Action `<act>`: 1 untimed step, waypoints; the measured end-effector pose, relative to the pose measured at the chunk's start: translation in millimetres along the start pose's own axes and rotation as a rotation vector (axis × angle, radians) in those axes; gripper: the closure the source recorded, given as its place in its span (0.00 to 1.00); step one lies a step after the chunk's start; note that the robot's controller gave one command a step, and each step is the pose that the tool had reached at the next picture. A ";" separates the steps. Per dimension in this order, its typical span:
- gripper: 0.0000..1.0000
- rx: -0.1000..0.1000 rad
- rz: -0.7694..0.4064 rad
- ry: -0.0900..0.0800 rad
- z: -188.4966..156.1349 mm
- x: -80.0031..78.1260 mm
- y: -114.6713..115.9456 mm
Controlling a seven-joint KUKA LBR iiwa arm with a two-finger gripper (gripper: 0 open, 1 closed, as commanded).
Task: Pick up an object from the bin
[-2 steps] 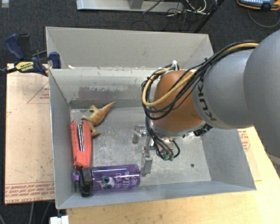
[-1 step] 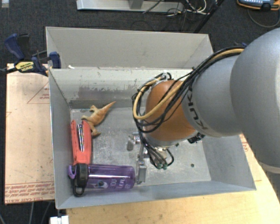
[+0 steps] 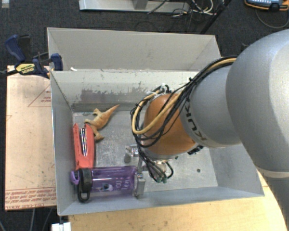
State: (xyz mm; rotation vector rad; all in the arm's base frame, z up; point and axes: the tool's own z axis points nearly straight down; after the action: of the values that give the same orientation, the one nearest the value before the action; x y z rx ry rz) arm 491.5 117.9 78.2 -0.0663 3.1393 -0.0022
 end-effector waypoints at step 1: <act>0.00 0.010 0.053 -0.003 -2.0 0.7 6.2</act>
Offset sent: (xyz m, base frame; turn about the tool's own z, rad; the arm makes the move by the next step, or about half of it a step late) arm 0.0020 0.0426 -0.0082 0.1602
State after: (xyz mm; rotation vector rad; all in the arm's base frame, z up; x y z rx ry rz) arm 490.6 124.0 80.2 0.0166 3.1363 -0.0174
